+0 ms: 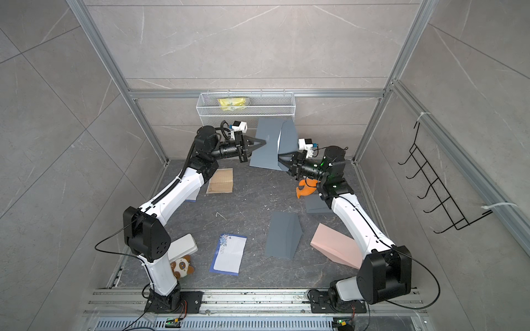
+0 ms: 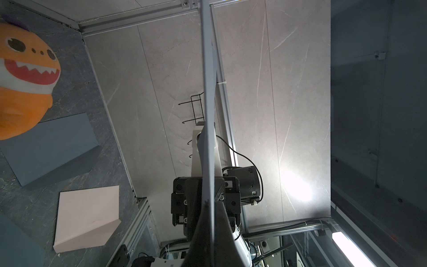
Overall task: Take the letter paper out of the envelope
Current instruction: Pick up the envelope from the center of the board, then take out the letter paper from the envelope.
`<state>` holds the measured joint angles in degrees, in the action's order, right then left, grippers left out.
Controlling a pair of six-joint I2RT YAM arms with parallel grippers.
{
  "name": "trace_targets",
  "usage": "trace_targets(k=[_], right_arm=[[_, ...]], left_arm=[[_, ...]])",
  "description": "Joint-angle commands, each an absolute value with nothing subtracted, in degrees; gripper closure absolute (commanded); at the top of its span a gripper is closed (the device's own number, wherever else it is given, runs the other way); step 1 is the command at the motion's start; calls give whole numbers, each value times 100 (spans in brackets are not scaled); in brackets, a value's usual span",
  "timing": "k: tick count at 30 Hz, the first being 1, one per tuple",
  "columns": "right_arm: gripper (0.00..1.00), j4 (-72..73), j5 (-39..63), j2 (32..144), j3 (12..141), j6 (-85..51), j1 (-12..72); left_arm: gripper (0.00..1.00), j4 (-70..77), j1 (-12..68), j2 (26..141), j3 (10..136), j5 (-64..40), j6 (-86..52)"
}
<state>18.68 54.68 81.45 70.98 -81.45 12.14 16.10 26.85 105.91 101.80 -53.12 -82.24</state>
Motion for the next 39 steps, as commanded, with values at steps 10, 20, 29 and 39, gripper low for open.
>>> trace_targets(k=[10, 20, 29, 39], right_arm=[[100, 953, 5231, 7812, 7329, -7432, 1277], [100, -2397, 4055, 7559, 8182, -4748, 1271], [100, -4260, 2470, 7632, 8881, -2862, 1472], [100, -4524, 1784, 7808, 8980, -2285, 2031]], left_arm=[[84, 858, 2661, 10474, 10310, -5177, -7363], [39, -1798, 2607, 9740, 10265, -3208, -5401], [48, -3449, 3147, 9842, 11424, -2336, -4226], [64, -3740, 3688, 10529, 12765, -2234, -4192]])
